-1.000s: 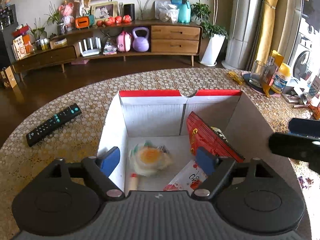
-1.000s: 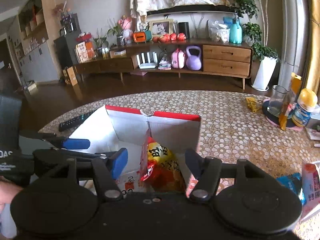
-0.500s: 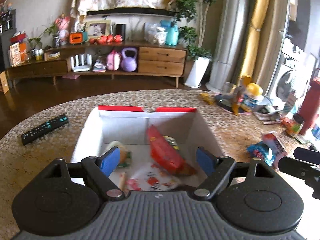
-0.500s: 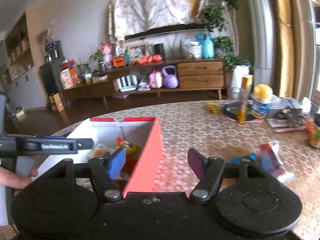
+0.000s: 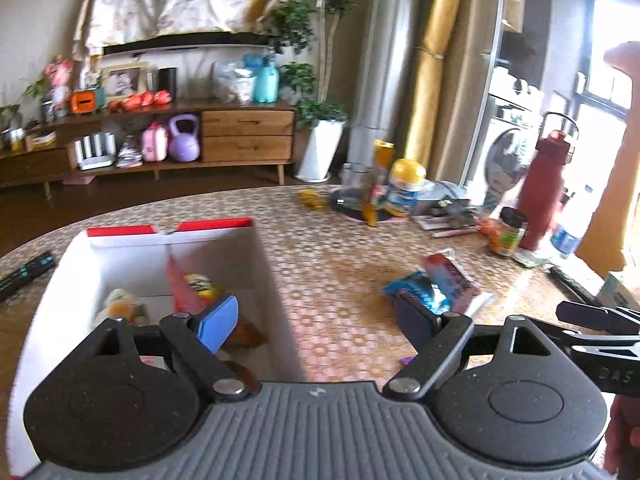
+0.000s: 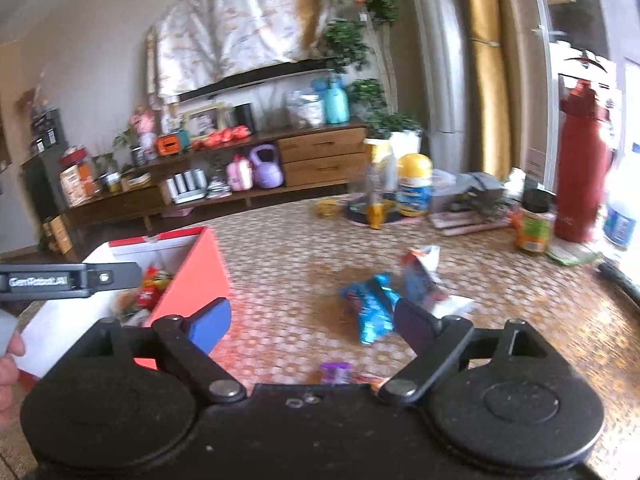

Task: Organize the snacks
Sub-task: 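Move both open tools from the box back over the remaining snacks, then lower the left tool onto the purple candy and close it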

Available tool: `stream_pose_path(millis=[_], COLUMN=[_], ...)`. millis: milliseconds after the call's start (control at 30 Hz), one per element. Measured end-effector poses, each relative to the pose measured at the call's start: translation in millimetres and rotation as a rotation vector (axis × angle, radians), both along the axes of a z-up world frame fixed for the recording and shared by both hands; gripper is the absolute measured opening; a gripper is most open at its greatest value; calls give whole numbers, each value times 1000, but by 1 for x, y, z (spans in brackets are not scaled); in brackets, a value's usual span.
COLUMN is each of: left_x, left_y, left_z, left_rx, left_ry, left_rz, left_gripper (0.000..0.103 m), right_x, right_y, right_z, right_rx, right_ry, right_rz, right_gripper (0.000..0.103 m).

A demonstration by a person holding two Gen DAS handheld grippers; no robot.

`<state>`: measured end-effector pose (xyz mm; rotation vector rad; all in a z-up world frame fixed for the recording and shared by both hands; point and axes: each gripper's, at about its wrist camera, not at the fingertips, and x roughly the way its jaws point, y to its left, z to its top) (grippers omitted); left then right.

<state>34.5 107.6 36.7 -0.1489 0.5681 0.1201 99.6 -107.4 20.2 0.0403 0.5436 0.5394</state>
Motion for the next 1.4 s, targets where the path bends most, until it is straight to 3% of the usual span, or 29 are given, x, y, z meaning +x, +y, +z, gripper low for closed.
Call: stream_pose_path(millis=[233, 333, 500, 667, 867, 1067, 1267, 1400], left_x=[12, 17, 30, 52, 73, 88, 100, 100], left_y=[-37, -52, -77, -97, -112, -120, -129, -124], left_z=[-10, -18, -38, -67, -94, -107, -120, -126], left_rx=[21, 26, 54, 76, 61, 32, 85, 65], left_ry=[20, 39, 70, 112, 159, 148, 170, 174], left_rz=[-92, -124, -160, -175, -166, -155, -136, -131], left_gripper=[87, 88, 88, 88, 88, 88, 87, 66], right_x=[4, 7, 10, 16, 13, 13, 18, 18], right_y=[-37, -53, -76, -93, -99, -103, -112, -112], right_z=[-9, -12, -18, -21, -25, -27, -34, -37], right_rx=[-4, 4, 24, 34, 37, 60, 116, 100], right_ry=[8, 16, 26, 61, 39, 17, 60, 59], right_rz=[-88, -120, -173, -220, -214, -233, -239, -247], right_gripper=[92, 103, 103, 103, 103, 103, 103, 103])
